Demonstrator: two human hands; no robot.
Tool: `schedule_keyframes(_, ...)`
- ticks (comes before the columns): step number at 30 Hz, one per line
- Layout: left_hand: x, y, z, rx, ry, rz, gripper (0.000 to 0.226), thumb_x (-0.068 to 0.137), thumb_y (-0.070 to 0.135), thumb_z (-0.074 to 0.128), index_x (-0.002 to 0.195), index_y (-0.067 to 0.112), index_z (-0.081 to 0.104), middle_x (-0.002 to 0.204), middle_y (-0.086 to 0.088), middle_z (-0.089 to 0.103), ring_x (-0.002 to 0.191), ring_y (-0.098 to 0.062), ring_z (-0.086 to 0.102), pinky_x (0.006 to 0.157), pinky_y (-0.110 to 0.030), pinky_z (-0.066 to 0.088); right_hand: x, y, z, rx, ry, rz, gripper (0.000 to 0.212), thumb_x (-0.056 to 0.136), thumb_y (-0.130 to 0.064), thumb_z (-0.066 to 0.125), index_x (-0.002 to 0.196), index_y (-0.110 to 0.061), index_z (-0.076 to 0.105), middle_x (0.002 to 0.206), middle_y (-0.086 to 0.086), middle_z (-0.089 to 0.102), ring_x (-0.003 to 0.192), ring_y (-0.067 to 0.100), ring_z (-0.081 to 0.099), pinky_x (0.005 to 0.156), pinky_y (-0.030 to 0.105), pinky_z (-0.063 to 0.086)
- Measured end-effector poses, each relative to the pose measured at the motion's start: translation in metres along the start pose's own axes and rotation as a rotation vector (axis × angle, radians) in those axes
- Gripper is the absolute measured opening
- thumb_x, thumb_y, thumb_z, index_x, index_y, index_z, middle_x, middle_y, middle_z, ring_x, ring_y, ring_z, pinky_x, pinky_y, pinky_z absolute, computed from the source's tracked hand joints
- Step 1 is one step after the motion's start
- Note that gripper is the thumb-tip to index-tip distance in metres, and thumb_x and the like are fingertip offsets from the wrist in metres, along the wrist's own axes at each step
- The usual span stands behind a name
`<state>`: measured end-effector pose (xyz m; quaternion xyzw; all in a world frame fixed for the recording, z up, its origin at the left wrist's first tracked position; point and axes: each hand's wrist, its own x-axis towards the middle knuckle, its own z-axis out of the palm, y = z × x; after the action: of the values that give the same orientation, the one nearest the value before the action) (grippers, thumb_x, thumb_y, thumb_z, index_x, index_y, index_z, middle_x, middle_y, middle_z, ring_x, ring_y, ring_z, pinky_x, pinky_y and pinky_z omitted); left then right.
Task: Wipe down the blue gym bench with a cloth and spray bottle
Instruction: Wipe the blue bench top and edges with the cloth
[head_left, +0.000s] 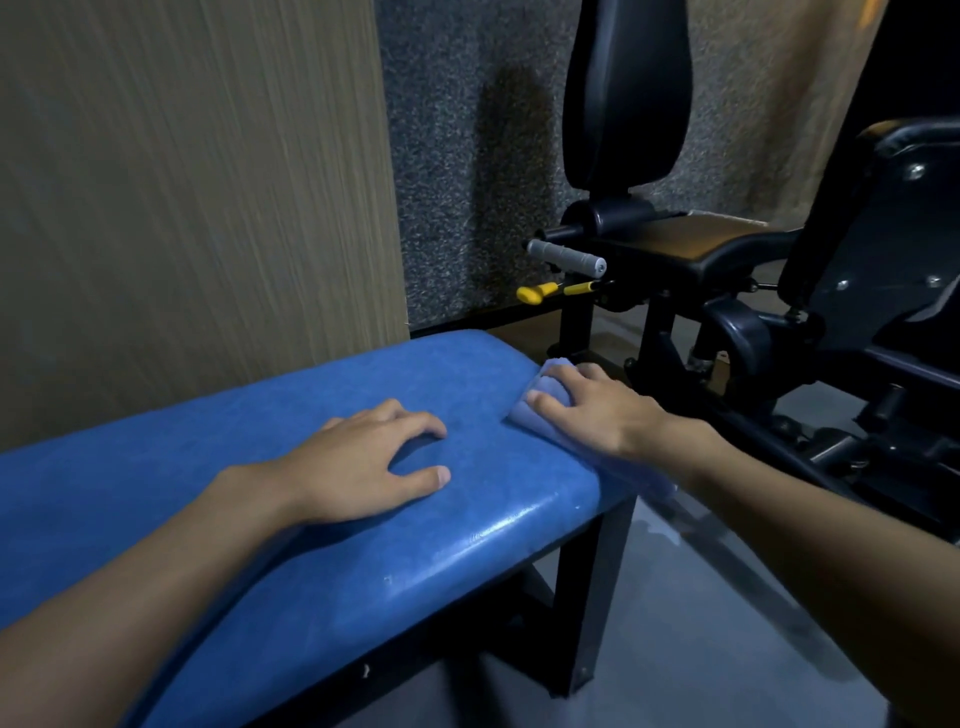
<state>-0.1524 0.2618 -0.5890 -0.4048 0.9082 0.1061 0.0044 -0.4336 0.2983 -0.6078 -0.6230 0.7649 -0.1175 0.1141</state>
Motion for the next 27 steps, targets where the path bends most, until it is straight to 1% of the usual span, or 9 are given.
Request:
schedule_keyframes(4, 0.004, -0.009, -0.005, 0.040, 0.005, 0.028, 0.077, 0.067, 0.087, 0.025, 0.133, 0.050, 0.040, 0.126, 0.018, 0.044, 0.120, -0.008, 0.048, 0.108, -0.039, 0.035, -0.037, -0.019, 0.006, -0.173, 0.014, -0.181, 0.091, 0.068, -0.091, 0.008, 0.146, -0.047, 0.015, 0.162, -0.003, 0.011, 0.149, 0.022, 0.005, 0.114, 0.055, 0.016)
schedule_keyframes(7, 0.008, -0.017, -0.006, 0.133, 0.010, 0.021, 0.085, 0.065, 0.089, 0.021, 0.138, 0.048, 0.036, 0.142, 0.017, 0.036, 0.135, -0.009, 0.037, 0.111, -0.045, 0.030, -0.073, -0.037, 0.013, -0.305, 0.034, -0.417, 0.086, 0.071, -0.090, 0.012, 0.147, -0.050, 0.008, 0.163, -0.005, 0.007, 0.149, 0.019, -0.006, 0.117, 0.055, -0.001)
schedule_keyframes(9, 0.008, -0.019, -0.003, 0.132, 0.003, -0.032, 0.084, 0.062, 0.092, 0.019, 0.138, 0.055, 0.029, 0.152, 0.011, 0.027, 0.143, -0.011, 0.027, 0.112, -0.048, 0.026, -0.074, -0.039, 0.015, -0.329, 0.033, -0.478, 0.079, 0.074, -0.086, 0.016, 0.146, -0.053, 0.010, 0.162, -0.009, 0.007, 0.149, 0.016, -0.009, 0.116, 0.056, -0.004)
schedule_keyframes(11, 0.006, -0.023, 0.000, 0.116, 0.000, -0.041, 0.084, 0.062, 0.094, 0.018, 0.139, 0.059, 0.023, 0.156, 0.009, 0.025, 0.145, -0.010, 0.023, 0.113, -0.047, 0.024, -0.056, -0.034, 0.008, -0.300, -0.002, -0.425, 0.075, 0.072, -0.085, 0.018, 0.142, -0.058, 0.015, 0.161, -0.014, 0.008, 0.149, 0.016, -0.007, 0.115, 0.060, -0.001)
schedule_keyframes(13, 0.004, -0.026, -0.001, 0.116, -0.001, -0.027, 0.084, 0.064, 0.094, 0.017, 0.141, 0.060, 0.020, 0.159, 0.010, 0.022, 0.147, -0.008, 0.019, 0.114, -0.044, 0.022, -0.028, -0.026, 0.001, -0.225, -0.031, -0.293, 0.071, 0.069, -0.085, 0.021, 0.136, -0.062, 0.020, 0.159, -0.014, 0.010, 0.149, 0.020, 0.003, 0.112, 0.064, 0.011)
schedule_keyframes(16, -0.001, -0.026, 0.001, 0.109, 0.002, -0.027, 0.085, 0.064, 0.092, 0.014, 0.143, 0.060, 0.018, 0.161, 0.011, 0.018, 0.148, -0.006, 0.013, 0.114, -0.040, 0.016, 0.004, -0.017, -0.006, -0.035, -0.053, -0.102, 0.065, 0.069, -0.090, 0.025, 0.129, -0.065, 0.026, 0.155, -0.013, 0.019, 0.140, 0.028, 0.031, 0.108, 0.057, 0.028)
schedule_keyframes(18, -0.003, -0.024, 0.003, 0.104, 0.004, -0.027, 0.086, 0.064, 0.092, 0.013, 0.144, 0.060, 0.016, 0.162, 0.011, 0.017, 0.148, -0.007, 0.012, 0.115, -0.040, 0.014, 0.007, -0.015, -0.007, -0.004, -0.070, -0.074, 0.070, 0.067, -0.093, 0.016, 0.130, -0.064, 0.026, 0.153, -0.013, 0.021, 0.135, 0.030, 0.037, 0.107, 0.054, 0.030)
schedule_keyframes(22, 0.000, -0.024, 0.004, 0.095, 0.014, -0.032, 0.086, 0.063, 0.092, 0.014, 0.143, 0.061, 0.018, 0.161, 0.011, 0.018, 0.148, -0.008, 0.015, 0.116, -0.042, 0.014, -0.029, -0.031, 0.002, -0.283, -0.003, -0.253, 0.069, 0.080, -0.079, -0.002, 0.142, -0.056, 0.015, 0.158, -0.010, 0.015, 0.143, 0.029, 0.019, 0.106, 0.057, 0.025)
schedule_keyframes(27, 0.005, -0.033, 0.003, 0.086, 0.033, 0.007, 0.081, 0.066, 0.090, 0.018, 0.140, 0.057, 0.025, 0.153, 0.020, 0.027, 0.143, -0.003, 0.022, 0.112, -0.043, 0.022, -0.077, -0.045, 0.007, -0.378, 0.004, -0.571, 0.062, 0.086, -0.074, 0.003, 0.145, -0.055, -0.001, 0.160, -0.012, 0.010, 0.144, 0.023, 0.010, 0.111, 0.052, 0.013)
